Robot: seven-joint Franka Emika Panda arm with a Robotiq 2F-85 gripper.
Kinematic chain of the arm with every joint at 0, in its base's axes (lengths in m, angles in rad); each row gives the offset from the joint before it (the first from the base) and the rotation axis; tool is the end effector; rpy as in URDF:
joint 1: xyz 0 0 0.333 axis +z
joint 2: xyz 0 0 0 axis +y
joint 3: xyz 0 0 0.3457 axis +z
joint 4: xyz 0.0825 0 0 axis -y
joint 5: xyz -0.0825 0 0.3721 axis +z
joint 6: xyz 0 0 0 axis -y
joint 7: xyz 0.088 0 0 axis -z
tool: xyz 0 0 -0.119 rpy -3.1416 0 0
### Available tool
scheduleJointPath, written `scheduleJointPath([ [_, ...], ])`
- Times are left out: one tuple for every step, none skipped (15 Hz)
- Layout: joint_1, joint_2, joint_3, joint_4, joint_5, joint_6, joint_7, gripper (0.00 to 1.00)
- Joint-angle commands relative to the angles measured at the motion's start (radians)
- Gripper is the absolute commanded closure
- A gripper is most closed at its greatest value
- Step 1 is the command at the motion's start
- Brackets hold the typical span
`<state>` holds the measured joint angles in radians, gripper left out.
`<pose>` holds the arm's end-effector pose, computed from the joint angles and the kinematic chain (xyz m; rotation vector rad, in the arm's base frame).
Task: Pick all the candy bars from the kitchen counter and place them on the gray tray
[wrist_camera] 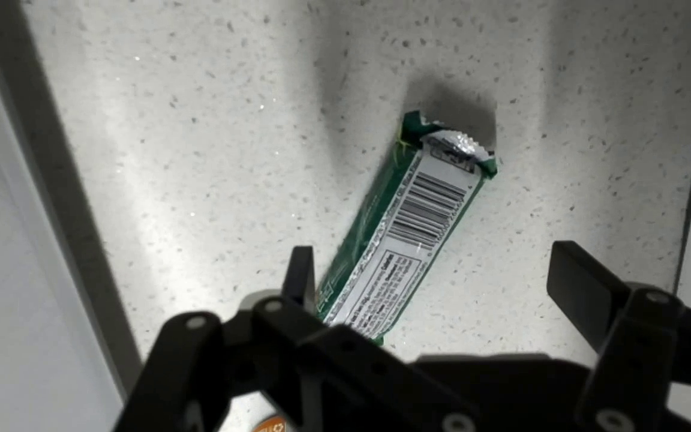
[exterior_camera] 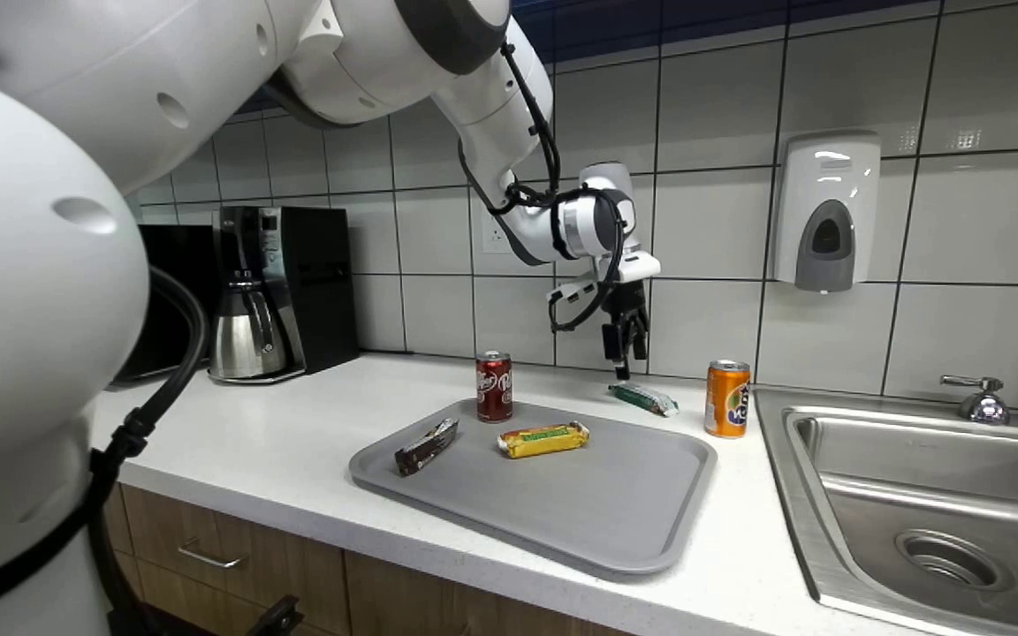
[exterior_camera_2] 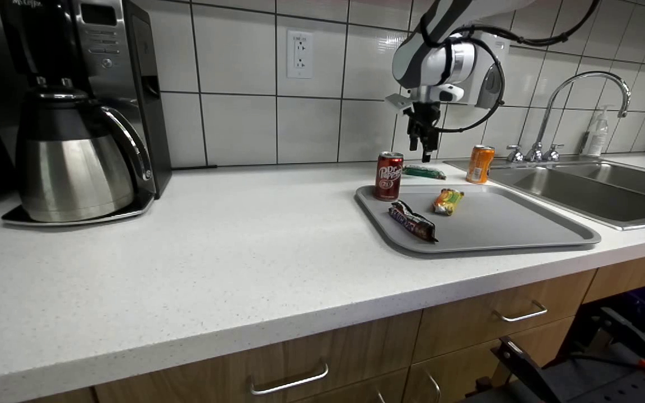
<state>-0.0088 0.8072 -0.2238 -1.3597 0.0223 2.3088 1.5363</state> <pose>0.7540 -0.1341 0.2768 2.0509 -2.3404 0.3291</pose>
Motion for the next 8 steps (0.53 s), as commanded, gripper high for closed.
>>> scheduleJointPath([
  [-0.011, 0.06, -0.009, 0.11, 0.011, -0.08, 0.084, 0.0],
  [-0.014, 0.067, -0.007, 0.118, 0.012, -0.091, 0.094, 0.0],
  [-0.016, 0.073, -0.007, 0.125, 0.012, -0.103, 0.107, 0.0],
  [-0.018, 0.078, -0.007, 0.132, 0.013, -0.118, 0.12, 0.0],
  [-0.02, 0.084, -0.007, 0.138, 0.012, -0.126, 0.134, 0.0],
  [-0.022, 0.089, -0.008, 0.144, 0.012, -0.135, 0.149, 0.0],
  [-0.024, 0.095, -0.007, 0.151, 0.011, -0.142, 0.16, 0.0],
  [-0.028, 0.104, -0.007, 0.161, 0.011, -0.147, 0.17, 0.0],
])
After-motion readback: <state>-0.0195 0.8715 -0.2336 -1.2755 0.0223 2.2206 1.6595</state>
